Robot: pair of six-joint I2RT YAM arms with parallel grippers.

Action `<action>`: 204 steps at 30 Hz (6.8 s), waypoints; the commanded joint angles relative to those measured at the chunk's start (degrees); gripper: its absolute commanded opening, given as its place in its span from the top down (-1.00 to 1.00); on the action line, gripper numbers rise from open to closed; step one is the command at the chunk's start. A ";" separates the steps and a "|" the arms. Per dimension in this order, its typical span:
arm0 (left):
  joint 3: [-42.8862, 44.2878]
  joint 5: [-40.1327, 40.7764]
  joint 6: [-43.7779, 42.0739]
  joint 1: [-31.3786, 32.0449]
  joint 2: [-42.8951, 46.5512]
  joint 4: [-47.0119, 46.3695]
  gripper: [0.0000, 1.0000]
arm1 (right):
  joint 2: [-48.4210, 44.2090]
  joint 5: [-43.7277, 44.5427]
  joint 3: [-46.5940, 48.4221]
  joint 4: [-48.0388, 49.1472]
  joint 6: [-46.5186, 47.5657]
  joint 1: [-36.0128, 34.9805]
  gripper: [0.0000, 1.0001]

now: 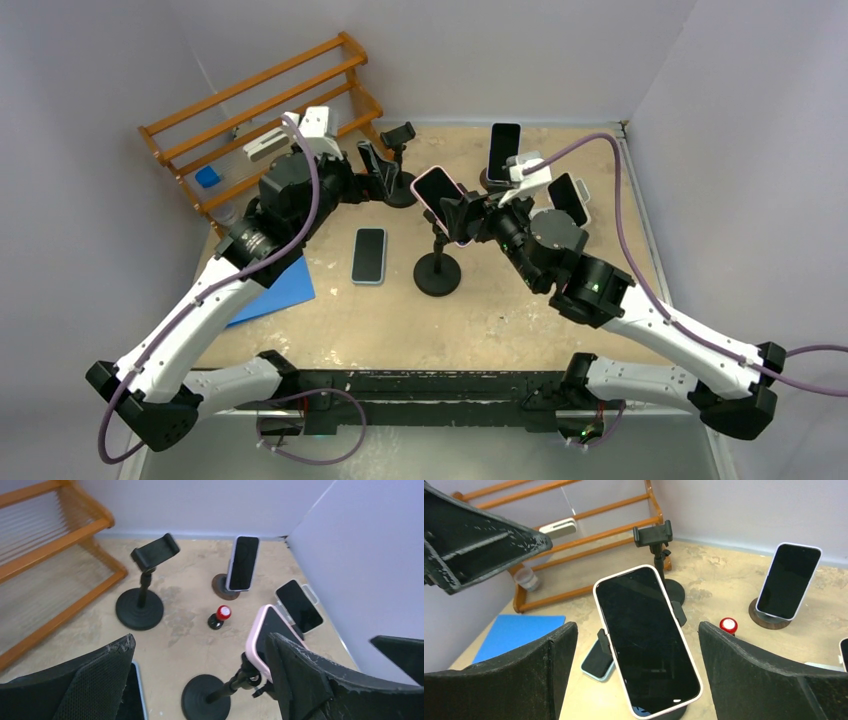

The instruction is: Remove the phone from the phone stand

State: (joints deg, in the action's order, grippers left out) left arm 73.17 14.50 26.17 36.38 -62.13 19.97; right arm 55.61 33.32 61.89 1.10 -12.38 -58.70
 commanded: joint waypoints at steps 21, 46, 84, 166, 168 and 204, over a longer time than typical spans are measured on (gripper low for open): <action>-14.42 -22.83 -2.53 -0.34 8.10 -18.09 -1.00 | 2.92 -26.06 7.09 -15.78 2.19 14.04 -0.98; -15.88 -25.83 -2.36 -0.04 9.35 -18.41 -0.98 | 9.75 -31.38 7.76 -15.19 2.36 17.48 -0.97; -15.60 -27.10 -3.06 1.92 8.43 -18.04 -0.97 | 8.33 -34.37 5.70 -15.44 3.44 17.55 -0.98; -13.03 -27.63 12.80 3.55 0.76 -13.83 -0.56 | 11.11 -26.69 8.08 -18.27 4.37 13.52 -0.19; -14.45 -27.42 15.52 3.30 1.27 -14.74 -0.53 | 11.13 -27.04 8.03 -18.12 4.47 13.52 -0.14; -20.69 -48.19 31.99 -5.70 -7.22 -34.63 -0.06 | 8.71 -27.66 5.88 -16.31 4.52 13.52 -0.06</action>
State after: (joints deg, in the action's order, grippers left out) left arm 52.69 -31.77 57.25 31.48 -69.17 -10.07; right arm 65.84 6.44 67.22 -18.24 -8.27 -45.01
